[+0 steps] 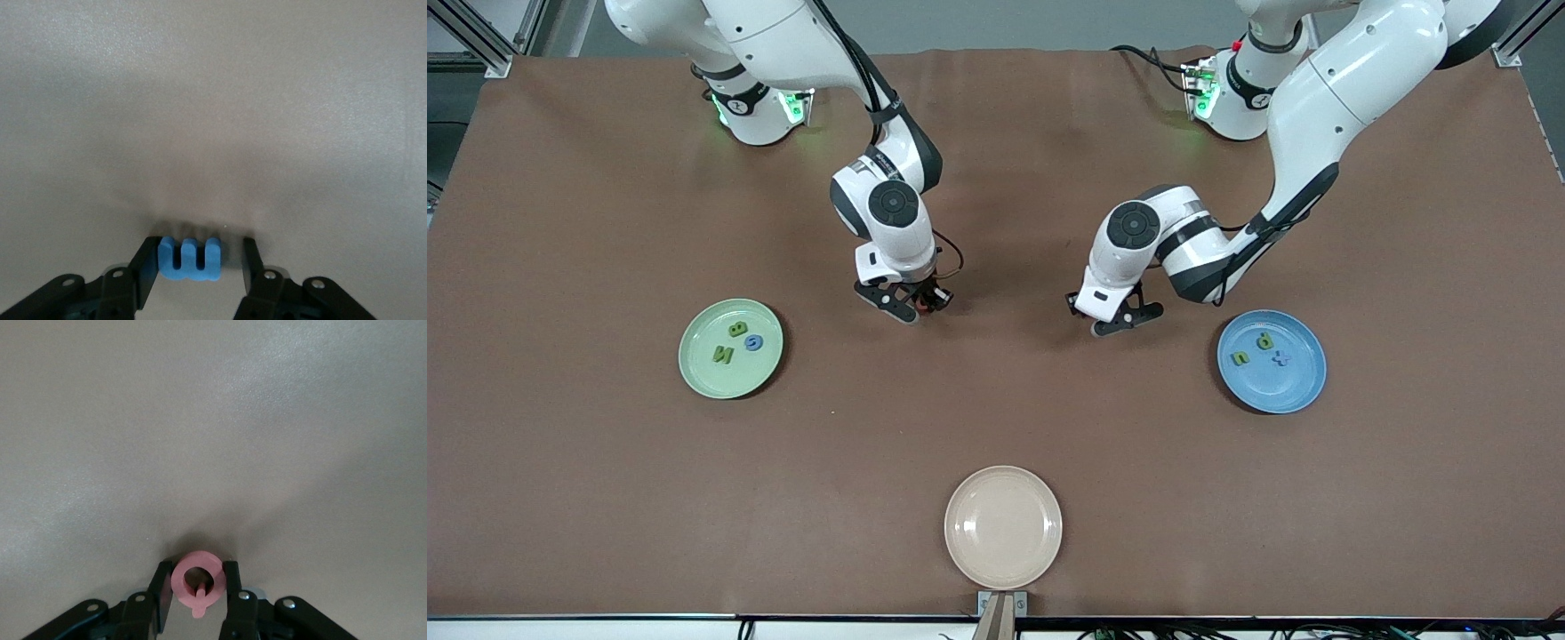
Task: Sort upper and lower case letters into plates
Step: 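Drop the Q in the green plate while the left gripper drops m in blue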
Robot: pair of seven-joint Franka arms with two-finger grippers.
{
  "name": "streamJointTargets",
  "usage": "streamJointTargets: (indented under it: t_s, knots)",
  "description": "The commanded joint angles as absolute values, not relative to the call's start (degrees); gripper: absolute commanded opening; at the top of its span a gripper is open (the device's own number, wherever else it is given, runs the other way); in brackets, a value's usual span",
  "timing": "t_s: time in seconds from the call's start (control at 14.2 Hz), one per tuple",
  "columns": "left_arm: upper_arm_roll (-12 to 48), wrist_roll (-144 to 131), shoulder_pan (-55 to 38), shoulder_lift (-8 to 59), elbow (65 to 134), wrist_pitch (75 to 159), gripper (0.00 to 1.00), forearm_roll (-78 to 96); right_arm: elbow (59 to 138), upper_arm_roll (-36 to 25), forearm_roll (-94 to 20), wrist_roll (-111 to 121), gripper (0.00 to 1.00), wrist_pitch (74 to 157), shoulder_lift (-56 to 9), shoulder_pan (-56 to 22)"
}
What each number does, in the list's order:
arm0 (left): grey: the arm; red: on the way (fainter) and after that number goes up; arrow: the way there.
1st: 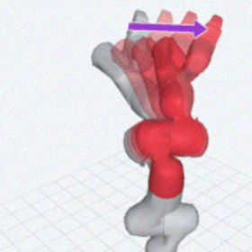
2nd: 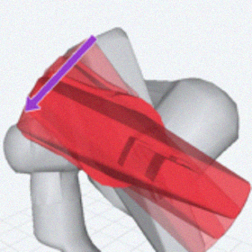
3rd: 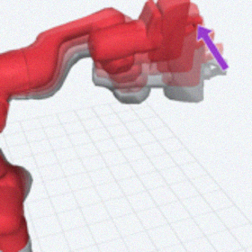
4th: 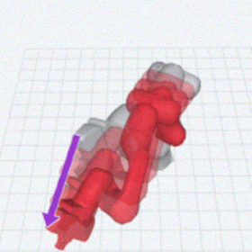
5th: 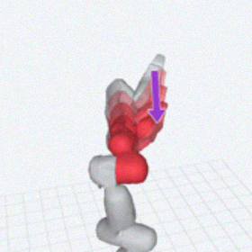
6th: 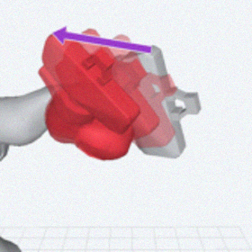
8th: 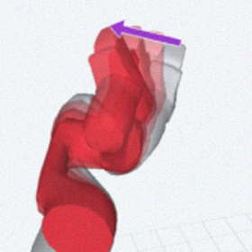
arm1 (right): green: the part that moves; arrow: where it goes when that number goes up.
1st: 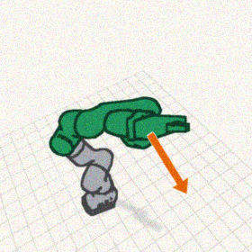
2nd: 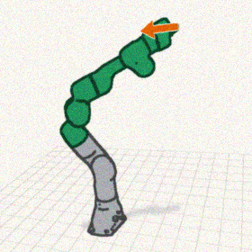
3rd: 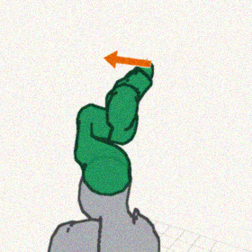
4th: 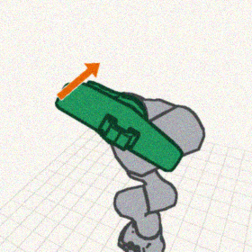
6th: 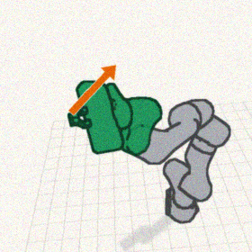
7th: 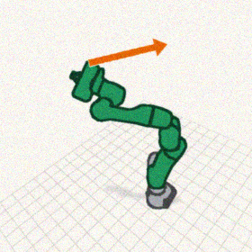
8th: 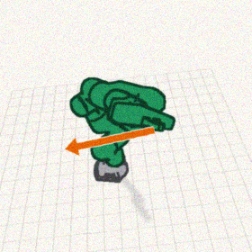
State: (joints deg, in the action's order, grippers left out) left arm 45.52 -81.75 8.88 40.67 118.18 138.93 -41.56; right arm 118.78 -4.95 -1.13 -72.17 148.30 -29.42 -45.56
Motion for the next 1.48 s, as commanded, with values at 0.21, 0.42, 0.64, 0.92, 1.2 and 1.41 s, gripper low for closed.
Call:
streamJointTargets:
  t_s: [0.21,0.42,0.64,0.92,1.2,1.41]
  knots:
    - [45.09,-83.58,8.61,41.22,118.3,139.13,0.27,-43.24,118.65,-6.24,-0.35,-68.84,0.0,144.16,-27.26,-44.48]
    - [45.09,-83.58,8.88,40.7,118.04,138.6,0.2,-43.24,120.14,-6.59,-0.26,-62.61,0.0,140.98,-23.57,-41.32]
    - [45.35,-82.97,9.84,37.81,117.51,137.29,0.19,-42.89,124.44,-6.59,-0.26,-51.72,0.0,140.37,-18.3,-35.0]
    - [47.18,-76.76,14.83,34.28,113.92,131.67,0.17,-42.28,125.94,-6.68,0.0,-37.56,0.0,136.41,-13.63,-27.18]
    - [51.33,-65.08,26.34,34.19,112.32,129.64,0.17,-42.36,128.84,-6.68,0.79,-25.86,0.0,137.28,-11.87,-19.44]
    - [51.15,-55.32,32.76,34.45,112.85,129.64,0.17,-43.24,133.05,-6.59,1.23,-20.58,0.0,143.84,-11.51,-16.18]
